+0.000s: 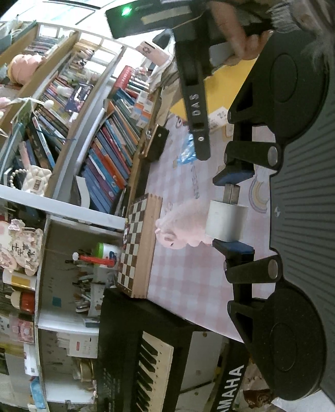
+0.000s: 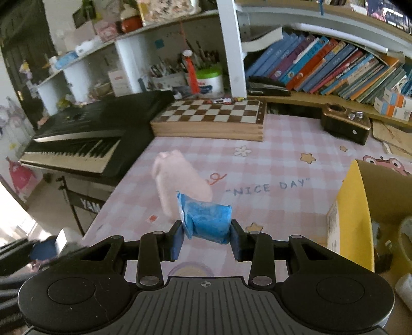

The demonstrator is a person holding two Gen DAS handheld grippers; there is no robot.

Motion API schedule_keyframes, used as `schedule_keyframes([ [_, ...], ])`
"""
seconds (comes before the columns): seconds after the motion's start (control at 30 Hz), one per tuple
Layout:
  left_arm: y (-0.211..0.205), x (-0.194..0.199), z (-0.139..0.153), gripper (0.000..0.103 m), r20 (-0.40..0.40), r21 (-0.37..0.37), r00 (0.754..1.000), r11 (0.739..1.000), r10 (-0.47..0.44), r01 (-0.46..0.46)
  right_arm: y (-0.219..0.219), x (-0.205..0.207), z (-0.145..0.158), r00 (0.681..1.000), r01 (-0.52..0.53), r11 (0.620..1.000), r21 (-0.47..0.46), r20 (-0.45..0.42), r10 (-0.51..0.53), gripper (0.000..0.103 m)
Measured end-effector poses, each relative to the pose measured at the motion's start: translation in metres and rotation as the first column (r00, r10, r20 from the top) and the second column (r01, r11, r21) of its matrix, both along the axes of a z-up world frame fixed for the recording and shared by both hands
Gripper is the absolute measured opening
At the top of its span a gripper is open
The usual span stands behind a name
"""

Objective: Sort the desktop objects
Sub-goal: 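Grasp the blue object with the right gripper while the left lifts the charger, then carry the charger and blue object with both tools toward the yellow box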

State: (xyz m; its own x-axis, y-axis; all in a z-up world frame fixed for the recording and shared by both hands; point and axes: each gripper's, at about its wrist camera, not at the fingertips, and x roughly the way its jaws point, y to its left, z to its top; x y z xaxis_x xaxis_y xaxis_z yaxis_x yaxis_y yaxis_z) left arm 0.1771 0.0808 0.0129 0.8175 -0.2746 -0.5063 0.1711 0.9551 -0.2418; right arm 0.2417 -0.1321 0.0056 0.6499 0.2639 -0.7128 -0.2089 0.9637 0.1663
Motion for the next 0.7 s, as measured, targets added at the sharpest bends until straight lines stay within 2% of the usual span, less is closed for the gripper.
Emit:
schedule_keyframes([
  [0.33,0.002,-0.049,0.016,0.042,0.01,-0.021,0.997,0.997,-0.075,0.075,0.004,-0.073,0.006,1.0,0.0,1.0,0.019,0.014,0.0,0.037],
  [0.7,0.014,-0.102,0.011,0.042,-0.024,-0.041,0.995,0.994,-0.101,0.1,0.023,-0.139,-0.003,1.0,0.013,1.0,0.018,-0.01,-0.013,0.037],
])
